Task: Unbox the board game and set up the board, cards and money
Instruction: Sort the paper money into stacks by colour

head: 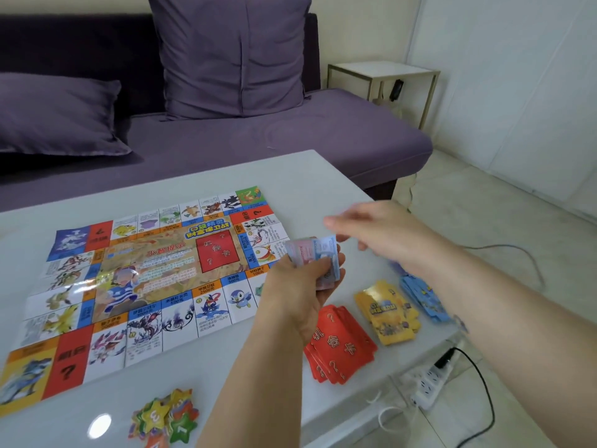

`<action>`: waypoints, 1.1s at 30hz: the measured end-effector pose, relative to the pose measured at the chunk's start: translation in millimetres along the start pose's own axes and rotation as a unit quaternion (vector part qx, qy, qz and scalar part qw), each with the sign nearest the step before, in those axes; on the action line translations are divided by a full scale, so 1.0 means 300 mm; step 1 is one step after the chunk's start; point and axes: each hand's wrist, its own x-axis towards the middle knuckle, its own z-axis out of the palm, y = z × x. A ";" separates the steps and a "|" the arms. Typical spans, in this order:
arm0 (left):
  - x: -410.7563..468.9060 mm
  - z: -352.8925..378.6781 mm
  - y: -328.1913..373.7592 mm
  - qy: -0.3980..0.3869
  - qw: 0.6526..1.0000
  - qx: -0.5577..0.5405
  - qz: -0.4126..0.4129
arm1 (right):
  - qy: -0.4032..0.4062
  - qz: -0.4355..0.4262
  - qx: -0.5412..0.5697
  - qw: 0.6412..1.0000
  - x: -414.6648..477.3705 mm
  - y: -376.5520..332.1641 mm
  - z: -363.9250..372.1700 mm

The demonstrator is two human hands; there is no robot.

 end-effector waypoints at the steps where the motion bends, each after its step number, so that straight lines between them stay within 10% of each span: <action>1: -0.014 0.006 -0.003 -0.007 1.000 0.017 0.006 | -0.012 0.003 -0.004 1.000 -0.034 0.001 0.011; 13: -0.097 0.015 -0.013 -0.010 0.999 -0.009 -0.034 | 0.121 0.074 0.221 0.965 -0.052 0.136 -0.076; 29: 0.020 0.001 -0.012 0.003 0.996 -0.076 -0.037 | 0.214 0.181 -0.178 0.943 0.316 0.274 -0.080; 33: 0.018 0.004 -0.014 -0.010 0.998 -0.056 -0.041 | 0.223 0.093 -0.069 0.968 0.223 0.233 -0.080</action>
